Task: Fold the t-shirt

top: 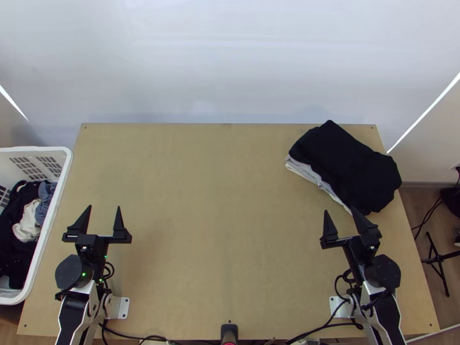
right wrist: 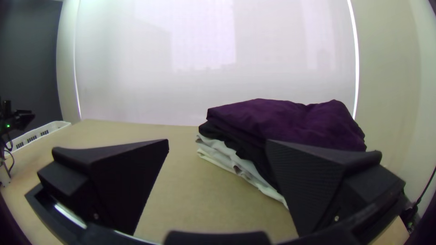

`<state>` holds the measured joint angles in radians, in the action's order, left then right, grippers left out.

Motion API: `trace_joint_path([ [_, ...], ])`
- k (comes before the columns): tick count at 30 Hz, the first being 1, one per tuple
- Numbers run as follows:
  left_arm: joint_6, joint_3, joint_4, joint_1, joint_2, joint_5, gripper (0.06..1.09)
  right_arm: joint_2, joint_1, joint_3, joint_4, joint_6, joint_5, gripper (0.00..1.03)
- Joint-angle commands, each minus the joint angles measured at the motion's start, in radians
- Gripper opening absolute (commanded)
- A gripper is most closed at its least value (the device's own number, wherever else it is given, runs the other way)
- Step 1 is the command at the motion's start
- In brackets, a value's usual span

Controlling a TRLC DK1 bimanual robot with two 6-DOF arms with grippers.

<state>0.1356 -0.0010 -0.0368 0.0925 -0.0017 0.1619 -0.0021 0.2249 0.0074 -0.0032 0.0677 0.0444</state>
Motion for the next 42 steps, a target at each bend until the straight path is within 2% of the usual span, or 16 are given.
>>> trace_joint_path([
  [1,0.001,0.001,0.0,0.0,0.0,0.001,1.04,0.001,0.001,0.0,0.0,0.001,0.0,0.99],
  [17,0.001,-0.001,0.0,0.0,0.0,0.001,1.04,0.001,0.001,0.0,0.0,0.001,0.0,0.99],
  [21,-0.001,0.001,0.009,0.012,0.002,-0.041,1.04,0.001,0.001,0.0,0.0,0.001,0.0,0.99],
  [32,-0.05,0.002,0.015,0.018,0.0,-0.065,1.04,0.001,0.001,0.0,0.0,0.001,0.0,0.99],
  [35,-0.013,0.004,0.005,-0.008,-0.001,-0.055,1.04,0.001,-0.001,0.0,0.0,0.001,0.0,0.99],
  [38,-0.022,0.03,-0.049,-0.073,-0.001,-0.053,1.04,0.001,-0.001,0.0,0.0,0.001,0.0,0.99],
  [42,-0.047,0.159,-0.035,-0.054,0.012,-0.053,1.04,0.001,0.001,0.0,0.0,0.001,0.0,0.99],
])
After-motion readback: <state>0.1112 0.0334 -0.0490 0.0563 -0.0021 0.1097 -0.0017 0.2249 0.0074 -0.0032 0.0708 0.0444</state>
